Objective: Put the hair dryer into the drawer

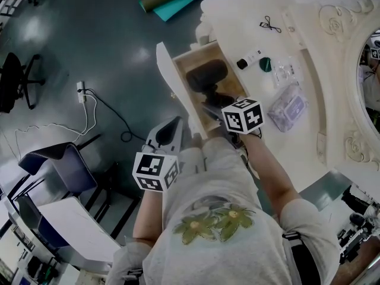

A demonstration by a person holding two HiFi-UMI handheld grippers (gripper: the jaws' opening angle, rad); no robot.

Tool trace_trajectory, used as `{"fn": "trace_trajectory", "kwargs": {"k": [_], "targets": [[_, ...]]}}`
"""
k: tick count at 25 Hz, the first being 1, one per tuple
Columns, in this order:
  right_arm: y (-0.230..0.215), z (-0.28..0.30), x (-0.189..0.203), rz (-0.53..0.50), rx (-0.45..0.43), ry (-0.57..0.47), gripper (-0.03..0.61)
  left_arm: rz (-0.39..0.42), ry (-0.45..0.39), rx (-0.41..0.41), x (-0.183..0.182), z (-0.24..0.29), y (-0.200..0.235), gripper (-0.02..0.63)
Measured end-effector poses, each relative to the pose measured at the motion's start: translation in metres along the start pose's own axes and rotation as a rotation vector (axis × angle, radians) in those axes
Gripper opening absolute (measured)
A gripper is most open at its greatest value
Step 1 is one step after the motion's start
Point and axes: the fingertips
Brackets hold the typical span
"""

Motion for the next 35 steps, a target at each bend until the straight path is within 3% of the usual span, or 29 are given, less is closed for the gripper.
{"fn": "trace_trajectory", "kwargs": {"k": [35], "targets": [[-0.035, 0.046, 0.011, 0.027, 0.047, 0.069, 0.227, -0.063, 0.023, -0.018, 0.022, 0.007, 0.010, 0.010]]}}
Point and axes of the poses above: the fingertips, and each gripper's own axes: z forward along the fingers, y to its left, x out of its underside, and after that the axes turned 10 degrees about z, right-handed
